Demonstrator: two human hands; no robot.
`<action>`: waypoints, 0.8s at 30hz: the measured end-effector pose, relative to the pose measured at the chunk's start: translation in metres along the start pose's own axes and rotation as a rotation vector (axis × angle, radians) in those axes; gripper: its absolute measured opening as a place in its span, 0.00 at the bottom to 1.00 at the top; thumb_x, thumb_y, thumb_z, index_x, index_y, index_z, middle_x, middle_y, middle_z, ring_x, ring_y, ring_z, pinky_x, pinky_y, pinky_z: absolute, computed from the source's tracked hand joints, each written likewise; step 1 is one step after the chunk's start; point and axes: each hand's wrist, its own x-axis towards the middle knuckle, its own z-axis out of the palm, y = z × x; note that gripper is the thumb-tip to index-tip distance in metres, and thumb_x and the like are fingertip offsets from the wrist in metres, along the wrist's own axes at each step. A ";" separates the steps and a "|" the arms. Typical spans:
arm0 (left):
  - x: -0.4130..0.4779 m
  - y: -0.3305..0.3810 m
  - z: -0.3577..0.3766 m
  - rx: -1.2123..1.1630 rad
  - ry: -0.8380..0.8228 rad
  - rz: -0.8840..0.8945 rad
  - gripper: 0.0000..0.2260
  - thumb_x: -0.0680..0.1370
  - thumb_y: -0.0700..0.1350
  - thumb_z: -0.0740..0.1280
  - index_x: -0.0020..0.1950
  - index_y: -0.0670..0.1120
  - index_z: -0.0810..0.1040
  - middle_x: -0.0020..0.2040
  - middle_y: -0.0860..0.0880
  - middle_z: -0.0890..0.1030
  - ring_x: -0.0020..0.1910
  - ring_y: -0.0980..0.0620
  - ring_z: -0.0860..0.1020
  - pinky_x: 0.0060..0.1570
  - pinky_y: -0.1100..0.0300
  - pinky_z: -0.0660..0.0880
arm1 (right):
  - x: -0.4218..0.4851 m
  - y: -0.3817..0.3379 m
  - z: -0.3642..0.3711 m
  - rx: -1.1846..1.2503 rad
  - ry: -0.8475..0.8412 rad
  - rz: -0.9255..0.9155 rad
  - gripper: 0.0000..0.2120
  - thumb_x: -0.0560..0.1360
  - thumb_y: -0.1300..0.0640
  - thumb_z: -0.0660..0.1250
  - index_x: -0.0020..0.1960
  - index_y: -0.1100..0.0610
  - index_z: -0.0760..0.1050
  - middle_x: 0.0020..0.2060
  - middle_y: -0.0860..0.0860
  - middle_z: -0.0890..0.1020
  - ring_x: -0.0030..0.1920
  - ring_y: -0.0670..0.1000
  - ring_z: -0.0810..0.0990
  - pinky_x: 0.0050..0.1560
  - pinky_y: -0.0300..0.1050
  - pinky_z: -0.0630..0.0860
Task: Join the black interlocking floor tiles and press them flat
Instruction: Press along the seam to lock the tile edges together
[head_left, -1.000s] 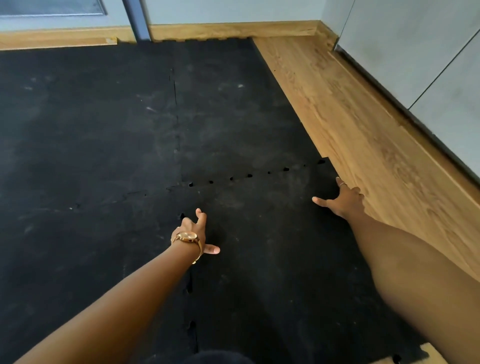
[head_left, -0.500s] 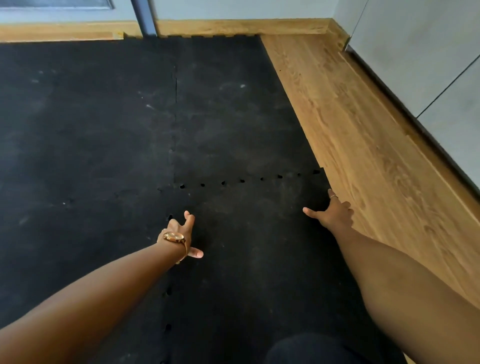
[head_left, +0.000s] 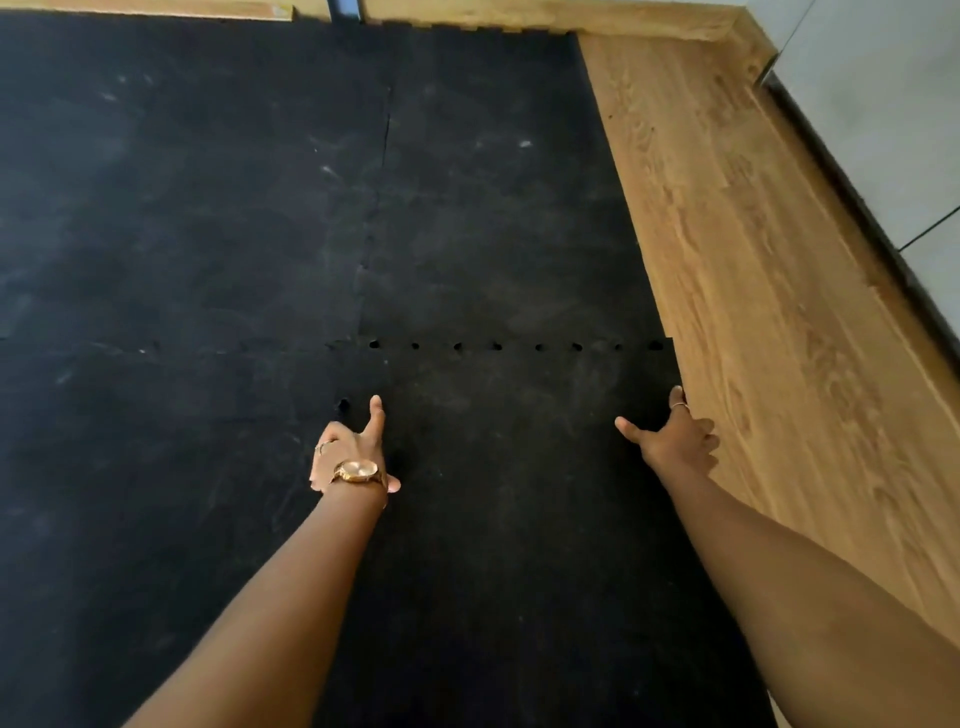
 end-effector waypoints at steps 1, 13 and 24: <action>-0.001 0.000 0.002 -0.024 0.003 -0.012 0.52 0.71 0.57 0.73 0.77 0.57 0.34 0.66 0.36 0.65 0.58 0.38 0.76 0.54 0.47 0.79 | -0.001 0.000 0.001 -0.004 0.003 -0.002 0.44 0.70 0.42 0.72 0.78 0.46 0.51 0.71 0.64 0.63 0.71 0.66 0.62 0.67 0.61 0.63; -0.003 -0.002 -0.006 -0.199 -0.058 -0.050 0.52 0.70 0.49 0.75 0.76 0.62 0.36 0.69 0.41 0.63 0.66 0.37 0.68 0.59 0.42 0.75 | -0.009 0.003 0.001 -0.044 0.019 -0.030 0.42 0.72 0.40 0.69 0.78 0.48 0.52 0.69 0.63 0.65 0.69 0.64 0.66 0.67 0.60 0.65; -0.004 -0.002 -0.006 -0.168 -0.051 -0.051 0.51 0.72 0.49 0.74 0.76 0.62 0.36 0.68 0.41 0.62 0.64 0.38 0.70 0.57 0.45 0.77 | -0.005 0.002 0.001 -0.089 -0.023 -0.006 0.43 0.71 0.38 0.69 0.78 0.47 0.51 0.70 0.64 0.65 0.70 0.64 0.64 0.68 0.60 0.65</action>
